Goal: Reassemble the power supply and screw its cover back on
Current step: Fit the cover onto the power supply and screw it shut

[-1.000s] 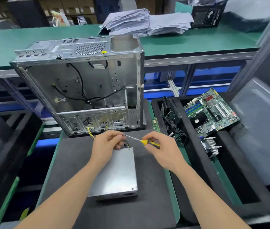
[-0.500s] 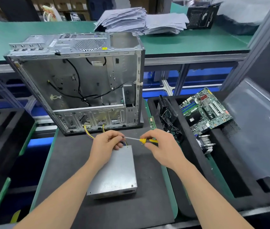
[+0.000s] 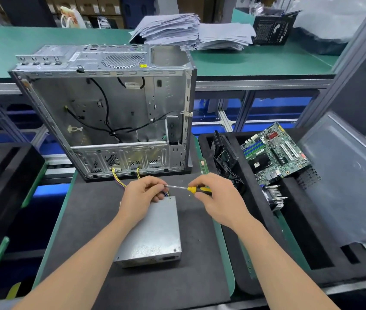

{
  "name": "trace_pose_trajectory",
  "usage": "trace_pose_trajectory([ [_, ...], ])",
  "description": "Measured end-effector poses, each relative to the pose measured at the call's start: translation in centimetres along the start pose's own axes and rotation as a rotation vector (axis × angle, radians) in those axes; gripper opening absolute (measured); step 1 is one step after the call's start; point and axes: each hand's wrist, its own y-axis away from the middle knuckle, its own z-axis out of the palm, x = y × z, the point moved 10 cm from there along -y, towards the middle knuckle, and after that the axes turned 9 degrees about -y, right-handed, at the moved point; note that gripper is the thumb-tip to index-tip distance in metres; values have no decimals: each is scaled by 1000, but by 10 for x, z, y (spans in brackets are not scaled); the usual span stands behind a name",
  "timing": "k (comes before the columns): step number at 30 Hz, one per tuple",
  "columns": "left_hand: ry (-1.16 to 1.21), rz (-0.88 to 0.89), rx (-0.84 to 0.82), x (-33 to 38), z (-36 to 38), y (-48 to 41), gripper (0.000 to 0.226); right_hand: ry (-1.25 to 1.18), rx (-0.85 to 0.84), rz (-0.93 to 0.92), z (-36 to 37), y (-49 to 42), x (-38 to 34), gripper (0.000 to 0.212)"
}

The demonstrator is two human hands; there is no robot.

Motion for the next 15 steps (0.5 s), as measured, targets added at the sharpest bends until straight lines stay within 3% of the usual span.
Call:
trace_pose_trajectory([
  [15,-132,63,21,13,3,6,26,239,10,-106,-13,-5,-25,25],
])
